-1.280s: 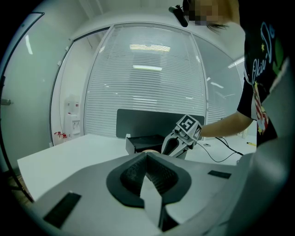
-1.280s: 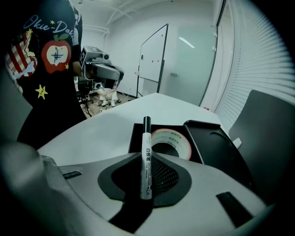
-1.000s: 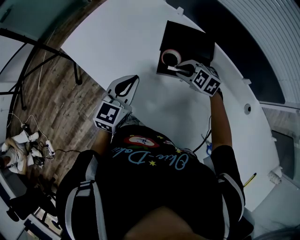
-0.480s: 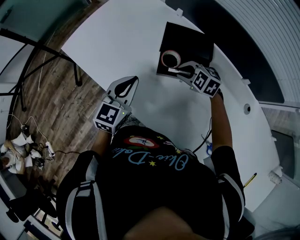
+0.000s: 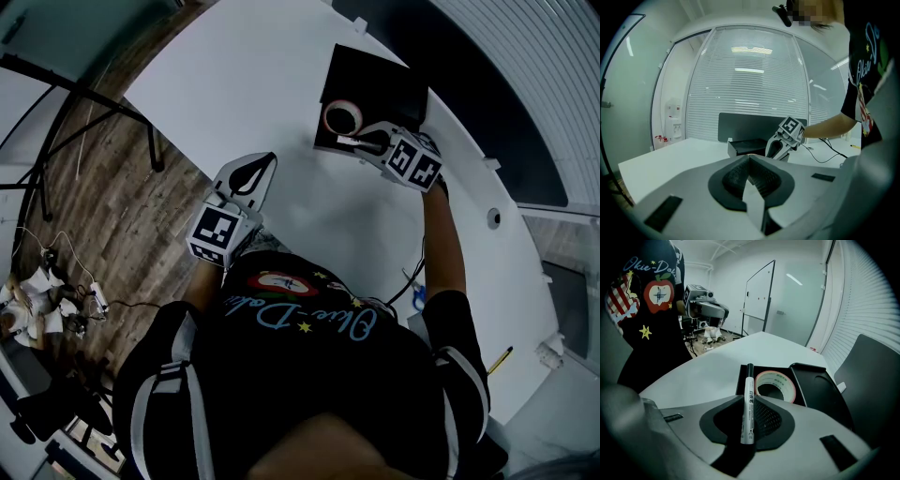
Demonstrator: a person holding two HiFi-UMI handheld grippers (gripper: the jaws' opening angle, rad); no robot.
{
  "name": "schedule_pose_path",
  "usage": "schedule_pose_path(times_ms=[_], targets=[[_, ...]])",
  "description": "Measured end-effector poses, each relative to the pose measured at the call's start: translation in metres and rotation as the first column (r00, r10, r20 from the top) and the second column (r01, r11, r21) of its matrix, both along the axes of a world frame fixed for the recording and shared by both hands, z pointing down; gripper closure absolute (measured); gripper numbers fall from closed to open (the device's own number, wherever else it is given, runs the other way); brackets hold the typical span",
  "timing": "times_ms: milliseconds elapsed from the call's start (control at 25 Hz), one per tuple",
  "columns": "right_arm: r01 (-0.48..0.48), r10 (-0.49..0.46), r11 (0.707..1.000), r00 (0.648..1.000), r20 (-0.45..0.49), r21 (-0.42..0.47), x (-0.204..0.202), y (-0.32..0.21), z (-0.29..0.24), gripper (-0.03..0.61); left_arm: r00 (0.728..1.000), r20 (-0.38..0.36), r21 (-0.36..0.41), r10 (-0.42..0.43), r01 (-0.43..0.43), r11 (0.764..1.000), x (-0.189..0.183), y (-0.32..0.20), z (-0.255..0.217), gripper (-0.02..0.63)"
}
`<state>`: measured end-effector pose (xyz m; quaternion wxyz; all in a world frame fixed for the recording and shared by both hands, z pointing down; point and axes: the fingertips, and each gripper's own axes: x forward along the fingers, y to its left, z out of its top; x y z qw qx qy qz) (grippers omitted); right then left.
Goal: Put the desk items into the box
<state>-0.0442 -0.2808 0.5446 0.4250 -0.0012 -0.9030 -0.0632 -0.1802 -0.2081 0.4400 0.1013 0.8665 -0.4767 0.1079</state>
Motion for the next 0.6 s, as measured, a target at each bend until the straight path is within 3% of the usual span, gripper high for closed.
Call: schedule_pose_path(times_ms=[600], targets=[[-0.026, 0.026, 0.999, 1.000, -0.003, 0.026, 0.0015, -0.0004, -0.0022, 0.502, 1.000, -0.003, 0.013, 0.006, -0.006, 1.000, -0.0007, 0.0018, -0.0033, 0.617]])
